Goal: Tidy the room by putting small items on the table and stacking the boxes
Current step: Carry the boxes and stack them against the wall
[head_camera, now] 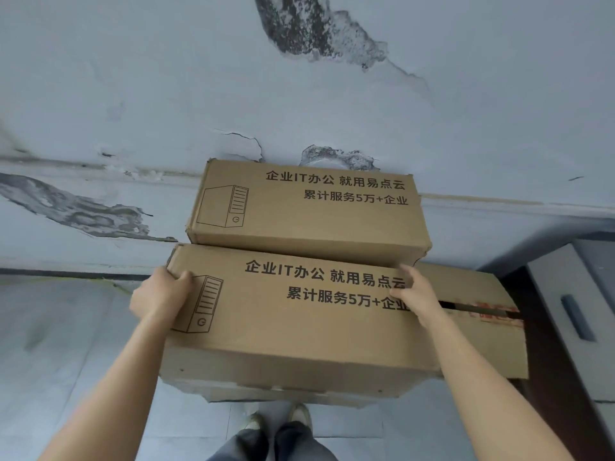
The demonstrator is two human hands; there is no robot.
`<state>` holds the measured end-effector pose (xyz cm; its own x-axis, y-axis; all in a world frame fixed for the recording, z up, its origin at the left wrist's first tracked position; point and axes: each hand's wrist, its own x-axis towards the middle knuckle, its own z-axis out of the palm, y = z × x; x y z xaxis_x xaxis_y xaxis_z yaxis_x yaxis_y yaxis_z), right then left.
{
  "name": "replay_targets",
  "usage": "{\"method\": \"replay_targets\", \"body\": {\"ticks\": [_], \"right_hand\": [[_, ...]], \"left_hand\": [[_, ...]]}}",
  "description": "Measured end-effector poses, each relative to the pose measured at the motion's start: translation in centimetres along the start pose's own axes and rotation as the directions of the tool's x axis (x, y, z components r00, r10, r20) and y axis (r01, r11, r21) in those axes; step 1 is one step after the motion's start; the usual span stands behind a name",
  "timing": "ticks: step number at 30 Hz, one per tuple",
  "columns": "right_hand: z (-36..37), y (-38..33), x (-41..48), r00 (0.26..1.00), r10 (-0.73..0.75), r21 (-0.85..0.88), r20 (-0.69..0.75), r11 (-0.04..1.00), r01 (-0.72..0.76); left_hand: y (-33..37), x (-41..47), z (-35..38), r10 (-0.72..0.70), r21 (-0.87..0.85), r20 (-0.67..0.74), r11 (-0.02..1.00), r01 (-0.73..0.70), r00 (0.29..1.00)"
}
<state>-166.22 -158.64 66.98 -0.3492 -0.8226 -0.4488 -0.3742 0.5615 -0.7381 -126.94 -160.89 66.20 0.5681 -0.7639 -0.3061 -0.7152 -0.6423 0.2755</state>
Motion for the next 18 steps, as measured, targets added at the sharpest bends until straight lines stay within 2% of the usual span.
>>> {"method": "replay_targets", "body": {"ticks": [3,5,7,9,11,14,18], "right_hand": [[0.0,0.5,0.2,1.000,0.001,0.059,0.004,0.998,-0.001],[0.2,0.9,-0.3,0.998,0.014,-0.026,0.055,1.000,-0.013],[0.8,1.8,-1.1,0.997,0.053,-0.071,0.048,0.996,-0.049],[1.3,2.9,-2.1,0.996,0.084,-0.035,0.011,0.996,-0.083],[1.4,3.9,-2.9,0.989,0.146,0.010,-0.025,0.989,-0.146],[1.6,4.8,-3.6,0.970,0.244,0.081,-0.014,0.967,-0.243],[1.3,4.0,-3.3,0.963,0.267,0.232,-0.049,0.940,-0.249]], "left_hand": [[-0.9,0.5,0.3,0.093,-0.067,0.089,0.994,-0.087,0.992],[-2.4,0.8,-0.4,0.122,-0.141,0.165,0.985,-0.099,0.979],[-4.4,0.6,-0.4,0.113,-0.197,0.246,0.978,-0.064,0.963],[-6.2,0.1,0.0,0.079,-0.271,0.311,0.963,0.008,0.947],[-7.4,-0.5,0.5,0.051,-0.333,0.323,0.941,0.063,0.945],[-7.7,-0.9,0.8,0.067,-0.426,0.298,0.902,0.070,0.952],[-6.4,-1.1,0.5,0.124,-0.569,0.314,0.819,0.082,0.941]]}}
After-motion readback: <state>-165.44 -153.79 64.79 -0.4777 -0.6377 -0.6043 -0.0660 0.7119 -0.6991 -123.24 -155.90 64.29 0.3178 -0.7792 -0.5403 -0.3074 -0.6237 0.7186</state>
